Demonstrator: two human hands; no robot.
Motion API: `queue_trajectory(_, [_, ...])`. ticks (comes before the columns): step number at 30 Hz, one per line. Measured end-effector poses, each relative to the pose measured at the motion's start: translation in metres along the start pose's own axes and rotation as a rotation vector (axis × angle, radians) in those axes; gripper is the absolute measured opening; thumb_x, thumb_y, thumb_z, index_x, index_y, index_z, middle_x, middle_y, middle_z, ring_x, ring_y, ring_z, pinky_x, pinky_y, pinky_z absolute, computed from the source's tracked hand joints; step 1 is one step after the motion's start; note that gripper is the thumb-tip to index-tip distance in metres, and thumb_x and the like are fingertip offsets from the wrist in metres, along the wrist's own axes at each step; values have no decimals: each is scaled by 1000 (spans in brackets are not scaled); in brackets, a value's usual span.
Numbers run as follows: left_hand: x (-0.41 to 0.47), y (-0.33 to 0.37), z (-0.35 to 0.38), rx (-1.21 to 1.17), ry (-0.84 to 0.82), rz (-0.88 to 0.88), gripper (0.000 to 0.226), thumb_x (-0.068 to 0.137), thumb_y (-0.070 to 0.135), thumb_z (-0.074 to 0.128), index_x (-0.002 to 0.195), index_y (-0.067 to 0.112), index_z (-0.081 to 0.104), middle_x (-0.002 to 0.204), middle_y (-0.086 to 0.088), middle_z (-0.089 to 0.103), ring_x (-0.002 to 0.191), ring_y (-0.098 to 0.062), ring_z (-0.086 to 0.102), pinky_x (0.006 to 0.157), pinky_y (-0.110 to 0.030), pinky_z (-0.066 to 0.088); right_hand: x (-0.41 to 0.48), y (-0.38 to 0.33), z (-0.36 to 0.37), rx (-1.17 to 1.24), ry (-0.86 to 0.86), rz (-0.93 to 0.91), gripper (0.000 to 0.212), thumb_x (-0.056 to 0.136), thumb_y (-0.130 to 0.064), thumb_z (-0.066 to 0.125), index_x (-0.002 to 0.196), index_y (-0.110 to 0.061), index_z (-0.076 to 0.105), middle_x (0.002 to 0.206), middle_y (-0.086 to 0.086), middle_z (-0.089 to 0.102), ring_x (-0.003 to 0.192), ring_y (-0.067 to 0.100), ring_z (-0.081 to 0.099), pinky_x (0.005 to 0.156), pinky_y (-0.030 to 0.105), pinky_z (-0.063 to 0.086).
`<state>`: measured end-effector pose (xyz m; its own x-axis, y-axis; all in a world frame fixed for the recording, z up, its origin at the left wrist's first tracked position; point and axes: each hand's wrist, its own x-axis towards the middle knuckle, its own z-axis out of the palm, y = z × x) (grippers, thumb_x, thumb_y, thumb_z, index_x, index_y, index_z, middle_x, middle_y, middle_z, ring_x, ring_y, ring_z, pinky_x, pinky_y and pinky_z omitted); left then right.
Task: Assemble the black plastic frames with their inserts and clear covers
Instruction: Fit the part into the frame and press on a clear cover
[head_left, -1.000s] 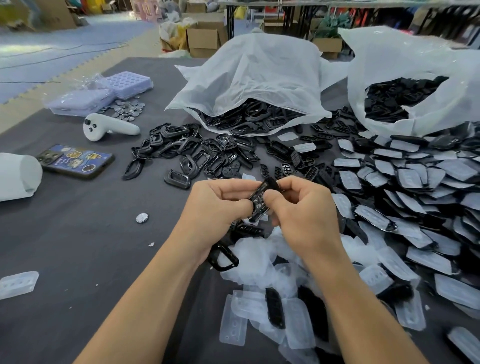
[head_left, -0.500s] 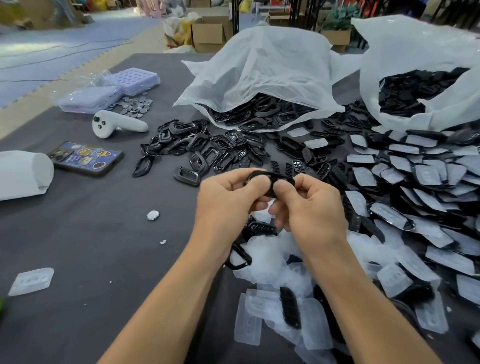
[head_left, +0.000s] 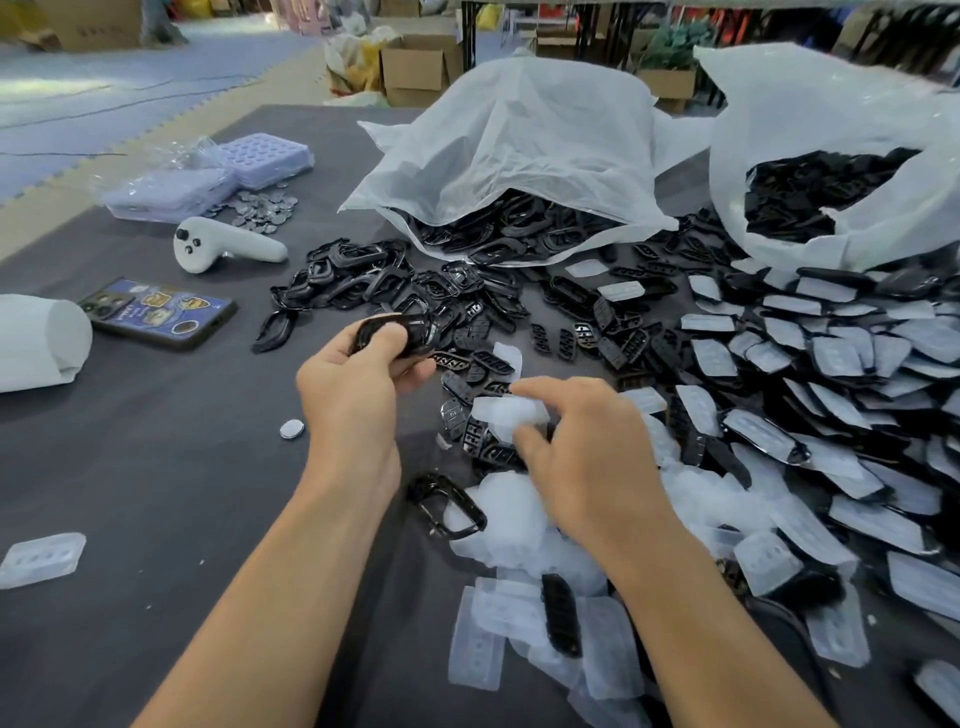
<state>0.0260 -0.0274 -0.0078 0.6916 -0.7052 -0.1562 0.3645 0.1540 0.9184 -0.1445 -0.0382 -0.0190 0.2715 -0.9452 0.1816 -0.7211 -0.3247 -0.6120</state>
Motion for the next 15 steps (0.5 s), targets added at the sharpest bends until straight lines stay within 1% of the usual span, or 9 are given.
queue_trajectory(1, [0, 0, 0, -23, -13, -21, 20, 97, -2, 63, 86, 10, 74, 78, -6, 76, 72, -22, 73, 63, -23, 60, 0, -1, 2, -23, -46, -10, 36, 90, -22, 70, 125, -30, 73, 107, 4, 68, 103, 24, 61, 99, 40, 48])
queue_trajectory(3, [-1, 0, 1, -27, -50, -35, 21, 96, -4, 62, 88, 11, 74, 80, -8, 76, 69, -21, 73, 62, -24, 60, 0, -4, 3, -10, -22, -18, 30, 88, -19, 73, 118, -25, 77, 100, 4, 71, 101, 25, 63, 100, 44, 48])
queue_trajectory(6, [-4, 0, 2, 52, -94, -32, 25, 94, -6, 64, 88, 14, 76, 76, -8, 75, 60, -20, 71, 57, -23, 59, 0, -3, 3, 33, 79, -7, 17, 87, -14, 75, 100, -23, 83, 92, 0, 76, 93, 27, 67, 96, 47, 51])
queue_trajectory(8, [-6, -2, 2, 171, -162, -35, 26, 92, -7, 64, 89, 15, 78, 73, -8, 76, 56, -20, 69, 52, -22, 57, 0, -1, 3, 66, 60, 43, 15, 91, -17, 71, 94, -26, 83, 84, -1, 76, 85, 27, 67, 89, 45, 54])
queue_trajectory(10, [-9, -3, 0, 324, -289, -67, 28, 91, -8, 64, 92, 15, 79, 71, -9, 76, 52, -19, 68, 49, -23, 55, 1, 2, 2, 119, 30, 83, 20, 92, -17, 66, 90, -29, 82, 68, -4, 73, 72, 21, 66, 74, 40, 57])
queue_trajectory(11, [-11, -3, 0, 379, -357, -92, 29, 91, -8, 64, 93, 15, 80, 71, -11, 76, 51, -19, 68, 48, -22, 54, 1, 3, 0, 159, 31, 106, 21, 91, -17, 65, 89, -32, 81, 65, -7, 72, 66, 15, 66, 69, 37, 57])
queue_trajectory(12, [-13, -4, 0, 412, -414, -119, 30, 90, -8, 63, 94, 16, 80, 71, -11, 76, 51, -19, 69, 48, -22, 54, 2, 3, -2, 209, 51, 127, 22, 91, -18, 66, 87, -34, 81, 66, -12, 72, 65, 10, 66, 66, 32, 56])
queue_trajectory(14, [-13, -5, 0, 441, -482, -150, 32, 90, -9, 64, 97, 18, 81, 72, -10, 76, 53, -20, 71, 49, -22, 54, 4, 3, -5, 318, 123, 158, 21, 88, -17, 71, 81, -35, 79, 66, -24, 70, 63, -1, 64, 59, 15, 50])
queue_trajectory(15, [-13, -6, 1, 447, -505, -156, 34, 90, -9, 64, 100, 19, 81, 73, -9, 77, 55, -21, 71, 50, -22, 55, 5, 3, -6, 370, 156, 181, 20, 86, -17, 74, 79, -35, 79, 65, -26, 69, 62, -4, 64, 58, 11, 47])
